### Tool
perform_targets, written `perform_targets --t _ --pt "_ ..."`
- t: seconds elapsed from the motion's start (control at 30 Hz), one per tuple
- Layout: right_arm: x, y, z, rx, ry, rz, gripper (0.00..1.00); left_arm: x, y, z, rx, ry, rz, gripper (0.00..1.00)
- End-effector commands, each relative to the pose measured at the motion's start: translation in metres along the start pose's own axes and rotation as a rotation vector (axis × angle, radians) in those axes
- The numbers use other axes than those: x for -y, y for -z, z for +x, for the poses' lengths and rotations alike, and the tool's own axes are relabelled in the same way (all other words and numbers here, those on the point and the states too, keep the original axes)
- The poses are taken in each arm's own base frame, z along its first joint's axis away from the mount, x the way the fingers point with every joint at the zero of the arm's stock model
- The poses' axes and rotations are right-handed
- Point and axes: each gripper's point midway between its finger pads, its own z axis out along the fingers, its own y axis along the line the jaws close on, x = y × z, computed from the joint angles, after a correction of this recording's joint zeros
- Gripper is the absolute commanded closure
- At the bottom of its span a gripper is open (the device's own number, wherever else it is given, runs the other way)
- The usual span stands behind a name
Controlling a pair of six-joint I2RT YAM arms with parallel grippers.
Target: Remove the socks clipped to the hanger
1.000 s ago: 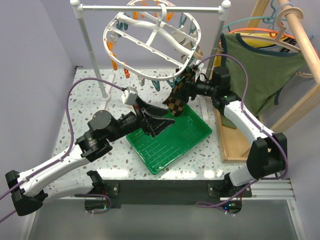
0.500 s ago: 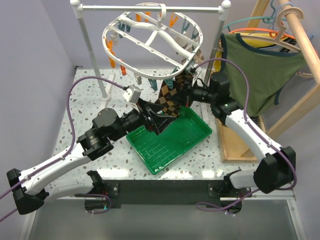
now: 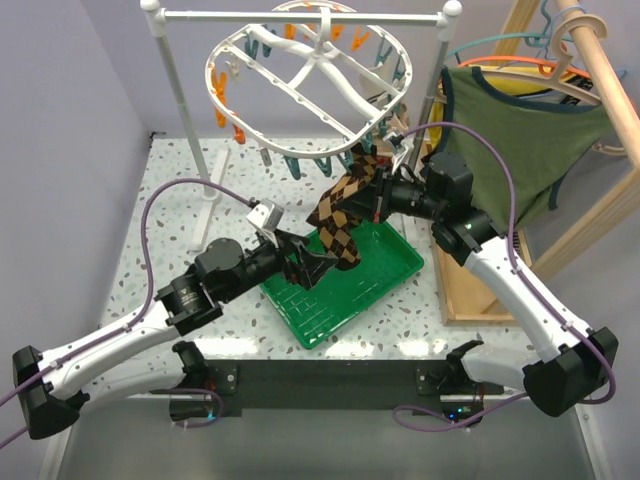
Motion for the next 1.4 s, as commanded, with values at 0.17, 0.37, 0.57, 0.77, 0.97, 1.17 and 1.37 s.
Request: perform_targets --t 0.17,0.37,0.57,0.77,0.97,1.17,1.37 --pt "-0.032 0.011 -0.012 0.059 -0.098 -0.042 1.00 -0.009 -0.020 0.015 -0.011 0.038 -0.020 0.00" --pt "-0.046 0.012 -0.012 0.082 -0.118 -0.073 1.00 -0.024 -0.032 0.018 -0.006 0.034 -0.098 0.00" --pt "-0.056 0.009 -0.010 0.077 -0.115 -0.095 1.00 -0.006 -0.036 0.015 0.056 -0.005 0.037 0.00" --pt "-0.061 0.008 -0.007 0.078 -0.117 -0.108 1.00 -0.003 -0.037 0.011 0.085 -0.010 0.061 0.33" --pt "-0.063 0.008 -0.004 0.078 -0.116 -0.108 1.00 -0.002 -0.029 0.008 0.097 0.030 0.065 1.00" --pt "-0.061 0.010 -0.004 0.080 -0.099 -0.086 1.00 0.008 -0.016 0.010 0.069 0.038 0.113 1.00" --pt "-0.044 0.005 0.000 0.062 -0.059 -0.013 0.75 0.028 0.002 0.018 0.022 0.098 0.223 1.00"
